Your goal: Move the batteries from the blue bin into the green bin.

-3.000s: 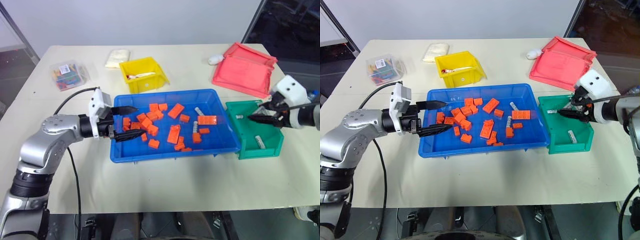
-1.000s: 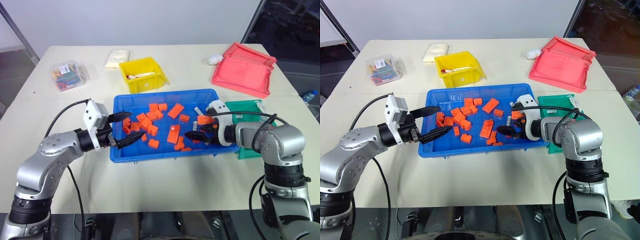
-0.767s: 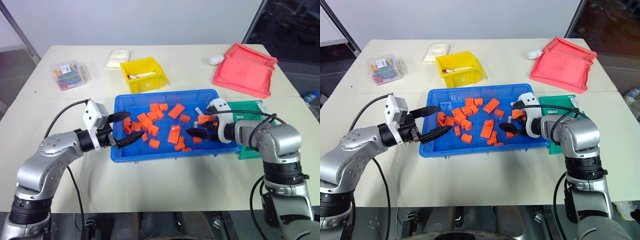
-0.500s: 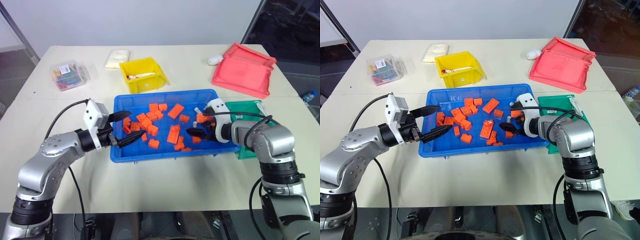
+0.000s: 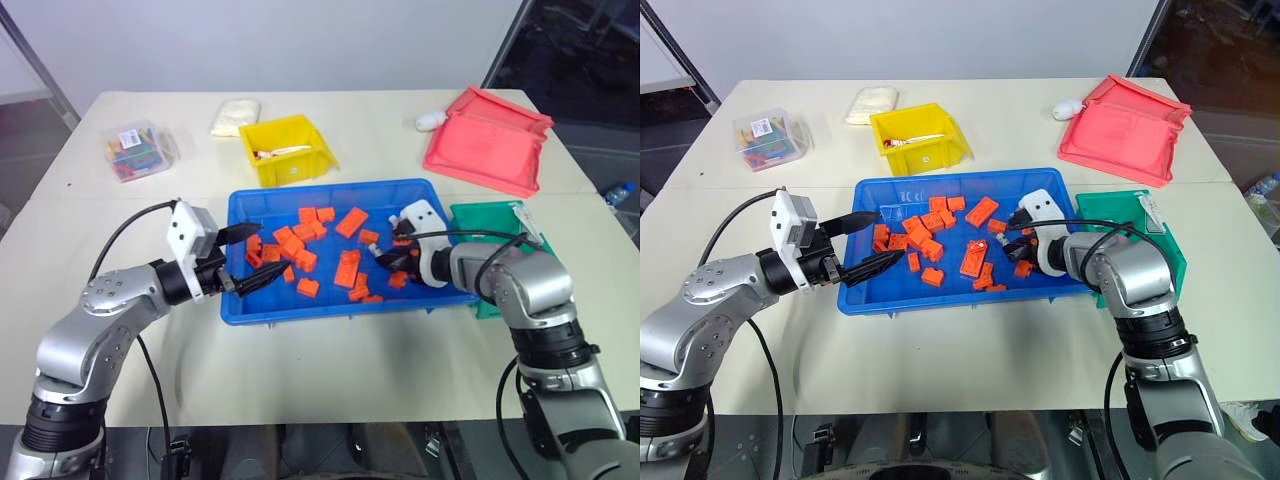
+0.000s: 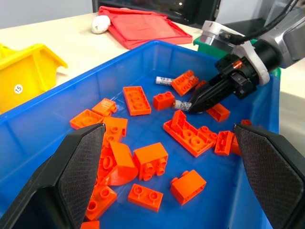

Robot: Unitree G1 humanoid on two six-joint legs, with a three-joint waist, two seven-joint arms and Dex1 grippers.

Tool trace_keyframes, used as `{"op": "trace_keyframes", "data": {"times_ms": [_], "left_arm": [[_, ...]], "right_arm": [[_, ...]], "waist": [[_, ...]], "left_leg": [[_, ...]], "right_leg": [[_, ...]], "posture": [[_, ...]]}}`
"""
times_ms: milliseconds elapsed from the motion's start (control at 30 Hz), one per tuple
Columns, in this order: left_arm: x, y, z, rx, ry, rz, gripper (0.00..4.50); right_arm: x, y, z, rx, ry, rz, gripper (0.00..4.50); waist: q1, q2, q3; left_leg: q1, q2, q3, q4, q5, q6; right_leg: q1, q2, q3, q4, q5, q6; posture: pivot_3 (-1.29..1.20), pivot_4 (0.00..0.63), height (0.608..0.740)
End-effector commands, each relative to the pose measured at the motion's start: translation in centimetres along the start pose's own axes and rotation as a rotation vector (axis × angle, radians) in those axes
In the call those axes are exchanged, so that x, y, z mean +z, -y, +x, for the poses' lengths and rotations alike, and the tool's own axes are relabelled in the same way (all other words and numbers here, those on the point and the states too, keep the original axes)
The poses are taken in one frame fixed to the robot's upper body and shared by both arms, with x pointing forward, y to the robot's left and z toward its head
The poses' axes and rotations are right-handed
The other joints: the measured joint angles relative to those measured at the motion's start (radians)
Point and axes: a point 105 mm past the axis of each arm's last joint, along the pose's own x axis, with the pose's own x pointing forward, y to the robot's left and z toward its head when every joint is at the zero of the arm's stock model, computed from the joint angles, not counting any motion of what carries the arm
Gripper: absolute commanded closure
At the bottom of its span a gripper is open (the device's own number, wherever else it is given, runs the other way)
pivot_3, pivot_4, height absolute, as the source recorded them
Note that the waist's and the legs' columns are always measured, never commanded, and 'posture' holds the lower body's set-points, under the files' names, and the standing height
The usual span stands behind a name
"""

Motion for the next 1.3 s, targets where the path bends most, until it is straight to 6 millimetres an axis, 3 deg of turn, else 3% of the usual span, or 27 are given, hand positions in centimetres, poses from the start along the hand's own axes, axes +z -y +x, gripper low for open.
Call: {"op": "trace_keyframes", "data": {"times_ms": [33,100,200,333,400,567,833,1033,1133,1233,1300], "left_arm": [[1.5,0.3,-0.1,-0.025,0.048,0.04,0.0],[1.7,0.3,-0.1,-0.04,0.051,0.04,0.0],[1.8,0.5,-0.2,-0.086,0.039,0.045,0.0],[2.4,0.7,0.3,-0.166,0.034,0.058,0.0],[2.5,0.7,0.5,-0.187,0.032,0.067,0.0],[2.6,0.6,2.0,-0.293,0.003,0.126,0.0],[2.9,0.0,2.8,-0.339,-0.013,0.165,0.0],[3.0,-0.4,2.6,-0.321,-0.016,0.156,0.0],[2.8,-0.6,2.2,-0.297,-0.022,0.145,0.0],[2.8,-1.0,1.8,-0.267,-0.023,0.142,0.0],[2.8,-1.3,1.5,-0.244,-0.022,0.142,0.0]], "right_arm": [[5.0,0.5,-3.0,-0.004,0.141,-0.082,4.48],[6.7,1.2,-5.1,-0.002,0.178,-0.116,4.48],[7.6,2.7,-8.1,-0.016,0.185,-0.162,4.48],[7.1,5.1,-11.8,-0.083,0.149,-0.211,4.48],[6.7,5.7,-12.7,-0.103,0.138,-0.212,4.48],[3.0,9.0,-15.3,-0.241,0.047,-0.176,4.48],[-1.2,11.0,-16.3,-0.334,0.004,-0.093,4.48],[-1.3,12.3,-16.6,-0.399,0.019,-0.099,1.55],[-0.1,12.7,-16.9,-0.42,0.028,-0.139,0.03],[2.8,12.8,-17.3,-0.445,0.095,-0.207,0.03],[5.5,11.4,-16.7,-0.389,0.156,-0.267,0.03]], "waist": [[0.001,0.001,0.001],[0.002,0.002,0.001],[0.014,0.001,0.001],[0.024,0.001,0.001],[0.025,0.001,0.001],[0.03,0.001,0.001],[0.024,0.002,0.001],[0.024,0.002,0.001],[0.023,0.002,0.001],[0.021,0.002,0.001],[0.015,0.004,0.002]], "left_leg": [[0.0,0.0,0.0,0.0,0.0,0.0],[-0.002,0.0,0.0,0.0,0.0,0.0],[-0.002,0.0,-0.001,0.0,0.0,0.0],[-0.002,0.0,0.0,-0.001,-0.001,0.002],[-0.002,0.0,0.0,-0.001,-0.001,0.002],[-0.002,0.0,0.001,0.0,-0.001,0.002],[-0.002,0.0,0.001,0.0,-0.001,0.002],[-0.001,0.0,0.002,0.001,-0.001,0.002],[-0.001,0.0,0.002,0.001,-0.001,0.002],[-0.001,0.0,0.002,0.001,-0.001,0.002],[-0.001,0.0,0.003,0.001,-0.001,0.002]], "right_leg": [[0.0,0.0,0.0,0.0,0.0,0.0],[-0.002,0.0,0.0,0.0,0.0,0.0],[-0.001,-0.001,-0.001,-0.001,0.0,0.0],[-0.001,0.0,-0.001,-0.003,0.0,0.0],[-0.001,0.0,-0.001,-0.003,0.0,0.0],[-0.001,-0.001,0.0,-0.002,0.0,0.0],[-0.001,0.001,0.0,-0.002,0.0,0.0],[-0.001,0.0,0.001,-0.002,0.0,0.0],[-0.001,0.0,0.001,-0.002,0.0,0.0],[-0.001,0.0,0.001,-0.001,0.0,0.0],[-0.001,0.0,0.001,-0.001,0.0,0.0]], "posture": [[0.0,0.15,0.74],[0.0,0.15,0.74],[0.0,0.15,0.74],[0.0,0.15,0.74],[0.0,0.15,0.74],[0.0,0.15,0.74],[0.0,0.15,0.74],[0.0,0.15,0.74],[0.0,0.15,0.74],[0.0,0.15,0.74],[0.0,0.15,0.74]]}}
